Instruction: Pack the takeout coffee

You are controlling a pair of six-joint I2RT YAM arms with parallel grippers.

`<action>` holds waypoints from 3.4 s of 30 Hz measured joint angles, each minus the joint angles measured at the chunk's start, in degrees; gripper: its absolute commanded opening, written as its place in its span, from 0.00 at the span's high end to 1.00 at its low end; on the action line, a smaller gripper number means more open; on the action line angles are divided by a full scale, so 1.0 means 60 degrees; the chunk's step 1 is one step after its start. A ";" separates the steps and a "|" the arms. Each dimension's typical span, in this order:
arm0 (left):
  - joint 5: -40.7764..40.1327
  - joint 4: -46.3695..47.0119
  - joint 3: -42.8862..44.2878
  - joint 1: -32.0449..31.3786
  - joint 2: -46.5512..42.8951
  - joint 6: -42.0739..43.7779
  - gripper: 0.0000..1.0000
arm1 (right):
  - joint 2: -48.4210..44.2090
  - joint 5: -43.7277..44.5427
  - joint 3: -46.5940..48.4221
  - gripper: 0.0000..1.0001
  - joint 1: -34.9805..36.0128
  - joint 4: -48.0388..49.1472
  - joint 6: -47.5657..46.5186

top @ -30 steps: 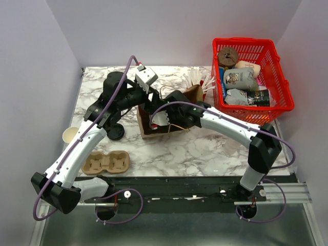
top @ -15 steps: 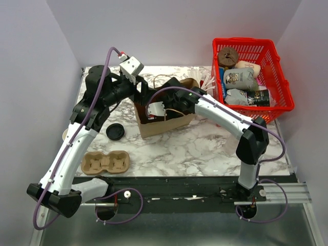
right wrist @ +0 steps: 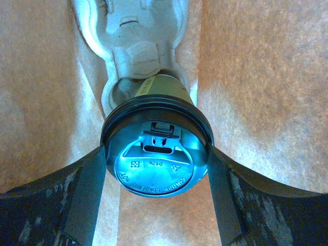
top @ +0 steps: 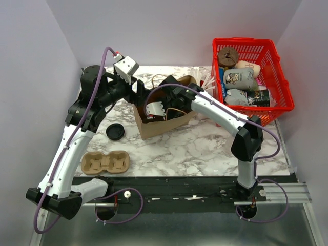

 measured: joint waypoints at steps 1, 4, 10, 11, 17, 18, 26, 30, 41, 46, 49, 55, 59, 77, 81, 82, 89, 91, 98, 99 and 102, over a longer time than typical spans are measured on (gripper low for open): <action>-0.0004 -0.0106 0.0051 0.0047 0.0000 0.0040 0.14 | 0.0029 0.0000 0.0026 0.89 0.0000 0.0000 0.0000; -0.0011 -0.0237 0.0124 0.0157 -0.0007 0.0127 0.13 | 0.0076 -0.0004 0.0084 0.84 -0.0015 0.0004 0.0000; -0.0011 -0.0455 0.0211 0.0219 -0.0007 0.0211 0.13 | 0.0237 -0.0004 0.0266 0.75 -0.0127 0.0011 0.0000; -0.0007 -0.0481 0.0211 0.0219 -0.0007 0.0211 0.13 | 0.0295 -0.0004 0.0317 0.72 -0.0168 0.0011 0.0000; -0.0011 -0.0652 0.0211 0.0229 -0.0007 0.0259 0.13 | 0.0463 -0.0011 0.0495 0.61 -0.0335 0.0011 0.0000; -0.0011 -0.0656 0.0211 0.0229 -0.0007 0.0284 0.13 | 0.0463 -0.0015 0.0499 0.59 -0.0364 0.0011 0.0000; -0.0007 -0.0852 0.0211 0.0229 0.0015 0.0586 0.13 | 0.0463 -0.0098 0.0503 0.18 -0.0546 0.0018 0.0073; -0.0004 -0.0984 0.0211 0.0229 0.0051 0.0678 0.13 | 0.0459 -0.0259 0.0503 0.00 -0.0561 0.0084 0.0204; 0.0007 -0.1213 0.0211 0.0237 0.0142 0.0831 0.13 | 0.0404 -0.0331 0.0845 0.00 -0.0565 0.0146 0.0361; 0.0015 -0.1239 0.0211 0.0233 0.0273 0.0903 0.13 | 0.0222 -0.0393 0.1024 0.00 -0.0561 0.0069 0.0543; 0.0015 -0.1268 0.0211 0.0233 0.0404 0.0936 0.13 | 0.0029 -0.0430 0.1064 0.00 -0.0568 0.0011 0.0663; 0.0011 -0.1286 0.0211 0.0233 0.0648 0.0998 0.13 | -0.0200 -0.0506 0.1115 0.00 -0.0597 -0.0029 0.0845; 0.0000 -0.1286 0.0211 0.0233 0.0703 0.1031 0.13 | -0.0342 -0.0546 0.1118 0.00 -0.0601 -0.0073 0.0933; -0.0171 -0.1016 0.0211 0.0324 0.0812 0.1504 0.15 | -0.1464 -0.0994 0.1315 0.00 -0.0667 -0.0208 0.1625; -0.0193 -0.0659 0.0200 0.0364 0.1009 0.1723 0.15 | -0.1530 -0.1042 0.1344 0.00 -0.0667 -0.0197 0.1778; -0.0189 -0.0546 0.0193 0.0364 0.1075 0.1792 0.15 | -0.1570 -0.1045 0.1344 0.00 -0.0667 -0.0189 0.1821; 0.0339 0.0120 0.0189 0.0408 0.1861 0.2342 0.25 | -0.2171 -0.1071 0.1424 0.00 -0.0667 0.0040 0.2098; 0.0583 0.0160 0.0200 0.0408 0.2157 0.2514 0.29 | -0.2277 -0.1067 0.1534 0.00 -0.0667 0.0149 0.2208; 0.1351 0.0226 0.0681 0.0408 0.3177 0.3053 0.58 | -0.2714 -0.1045 0.1574 0.00 -0.0667 0.0670 0.2648; 0.1464 0.0222 0.0794 0.0412 0.3264 0.3093 0.64 | -0.2849 -0.1024 0.1545 0.00 -0.0667 0.0801 0.2739; 0.1789 0.0219 0.1071 0.0412 0.3486 0.3195 0.78 | -0.3344 -0.0907 0.1399 0.00 -0.0667 0.1209 0.2976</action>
